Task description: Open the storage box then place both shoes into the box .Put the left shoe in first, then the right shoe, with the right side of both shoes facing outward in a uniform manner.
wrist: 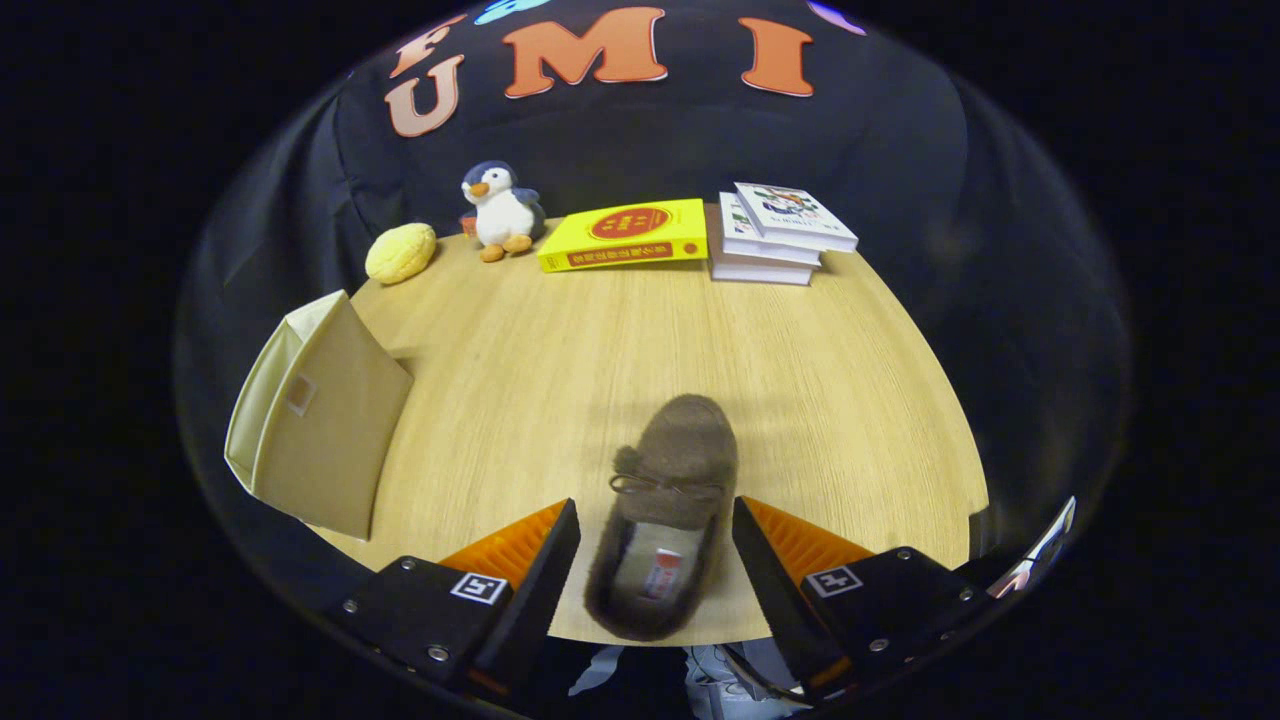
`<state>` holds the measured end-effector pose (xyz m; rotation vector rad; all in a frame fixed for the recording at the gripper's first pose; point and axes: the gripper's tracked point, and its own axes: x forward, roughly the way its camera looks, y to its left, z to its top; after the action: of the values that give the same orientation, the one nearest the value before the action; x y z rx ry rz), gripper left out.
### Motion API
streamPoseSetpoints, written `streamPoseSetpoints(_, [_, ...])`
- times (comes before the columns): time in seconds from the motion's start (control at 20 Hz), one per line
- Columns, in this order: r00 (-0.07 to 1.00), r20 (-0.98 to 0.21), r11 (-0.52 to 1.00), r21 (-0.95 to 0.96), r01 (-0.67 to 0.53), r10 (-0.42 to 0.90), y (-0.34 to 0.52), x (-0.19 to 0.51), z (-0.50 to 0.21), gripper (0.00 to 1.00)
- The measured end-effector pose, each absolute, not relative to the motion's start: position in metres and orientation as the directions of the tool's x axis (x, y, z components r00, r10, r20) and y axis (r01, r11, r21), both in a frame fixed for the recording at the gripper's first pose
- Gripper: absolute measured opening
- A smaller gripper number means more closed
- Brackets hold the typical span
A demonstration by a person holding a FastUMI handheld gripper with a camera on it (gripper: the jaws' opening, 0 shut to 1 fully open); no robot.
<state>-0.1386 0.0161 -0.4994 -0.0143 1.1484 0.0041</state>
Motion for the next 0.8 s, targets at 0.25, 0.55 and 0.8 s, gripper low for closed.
streamPoseSetpoints(0.25, [0.37,-0.929,0.999,-0.01,-0.031,0.002,-0.008,-0.152,-0.535,0.8])
streamPoseSetpoints(0.55, [0.393,-0.919,0.999,0.026,-0.046,0.042,-0.014,-0.138,-0.568,0.46])
streamPoseSetpoints(0.8, [0.39,-0.921,1.0,0.002,-0.018,0.008,-0.016,-0.129,-0.579,0.16])
